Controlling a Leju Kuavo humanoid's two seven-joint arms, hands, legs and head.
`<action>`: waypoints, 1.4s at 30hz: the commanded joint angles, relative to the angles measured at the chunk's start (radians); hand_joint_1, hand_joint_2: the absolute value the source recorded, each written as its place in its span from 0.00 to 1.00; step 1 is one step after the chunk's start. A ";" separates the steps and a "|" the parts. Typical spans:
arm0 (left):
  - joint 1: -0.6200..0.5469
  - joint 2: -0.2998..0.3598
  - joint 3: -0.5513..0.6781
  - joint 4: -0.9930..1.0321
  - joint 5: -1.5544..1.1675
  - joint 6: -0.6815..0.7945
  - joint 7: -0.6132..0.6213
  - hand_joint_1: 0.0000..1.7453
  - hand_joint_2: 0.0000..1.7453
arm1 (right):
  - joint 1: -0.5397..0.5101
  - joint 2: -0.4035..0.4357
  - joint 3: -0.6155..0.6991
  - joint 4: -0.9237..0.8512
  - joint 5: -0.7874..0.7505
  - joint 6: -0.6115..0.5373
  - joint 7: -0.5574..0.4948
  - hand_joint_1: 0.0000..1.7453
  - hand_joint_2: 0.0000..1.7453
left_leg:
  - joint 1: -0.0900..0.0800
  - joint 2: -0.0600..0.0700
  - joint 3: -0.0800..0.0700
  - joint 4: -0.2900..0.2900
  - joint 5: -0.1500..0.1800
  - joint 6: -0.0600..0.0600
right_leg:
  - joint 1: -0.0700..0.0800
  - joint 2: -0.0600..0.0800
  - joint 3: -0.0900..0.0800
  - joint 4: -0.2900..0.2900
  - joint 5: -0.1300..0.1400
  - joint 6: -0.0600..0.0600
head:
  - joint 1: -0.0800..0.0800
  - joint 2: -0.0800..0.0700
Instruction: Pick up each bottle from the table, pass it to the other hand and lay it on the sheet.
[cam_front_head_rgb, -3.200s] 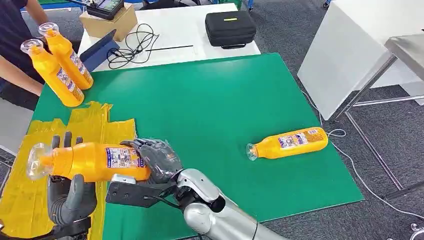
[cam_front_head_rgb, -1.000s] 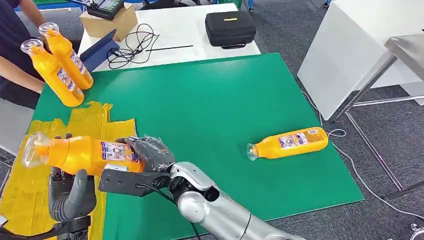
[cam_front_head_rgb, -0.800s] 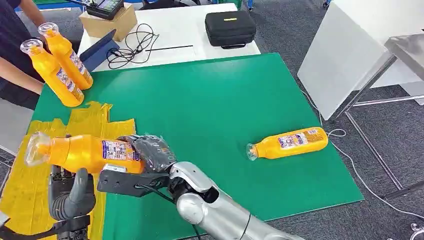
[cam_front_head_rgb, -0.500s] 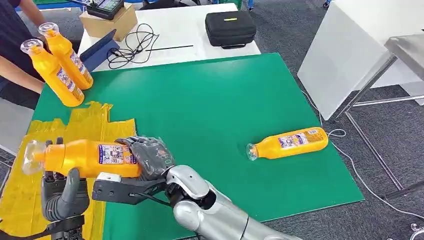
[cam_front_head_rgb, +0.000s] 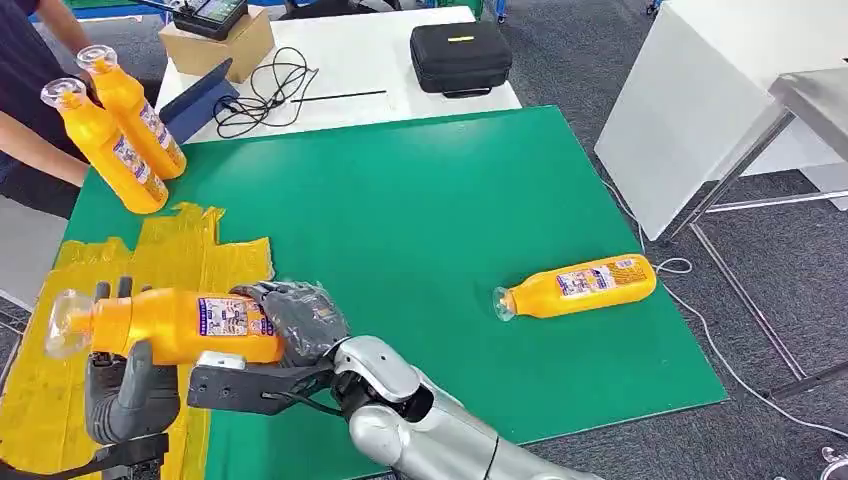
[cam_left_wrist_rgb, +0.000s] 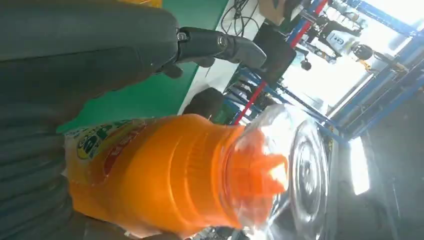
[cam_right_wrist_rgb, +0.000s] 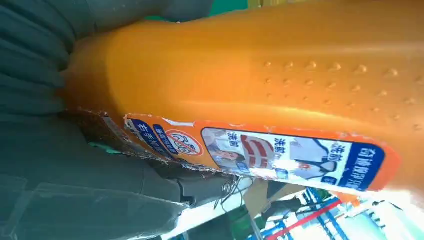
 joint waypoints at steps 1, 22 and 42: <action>-0.025 0.005 0.026 0.088 0.039 -0.035 0.025 0.00 1.00 | -0.004 -0.064 0.011 -0.032 -0.051 0.029 -0.024 1.00 1.00 | 0.000 0.000 0.004 -0.001 -0.001 -0.001 | 0.000 -0.001 0.004 -0.001 -0.001 -0.001 | 0.000 0.000; -0.049 0.028 -0.094 0.061 -0.025 -0.024 0.005 1.00 1.00 | -0.020 -0.055 -0.018 -0.003 -0.045 0.001 0.022 1.00 1.00 | 0.000 0.000 0.002 0.000 0.000 -0.001 | 0.000 -0.001 0.002 0.000 -0.001 0.000 | 0.000 0.000; -0.047 0.044 -0.127 0.073 -0.031 -0.031 0.008 1.00 1.00 | -0.016 -0.060 -0.050 0.010 -0.036 0.001 0.037 1.00 1.00 | 0.000 0.000 0.004 -0.001 -0.001 -0.001 | 0.000 -0.001 0.004 -0.001 -0.001 -0.001 | 0.000 0.000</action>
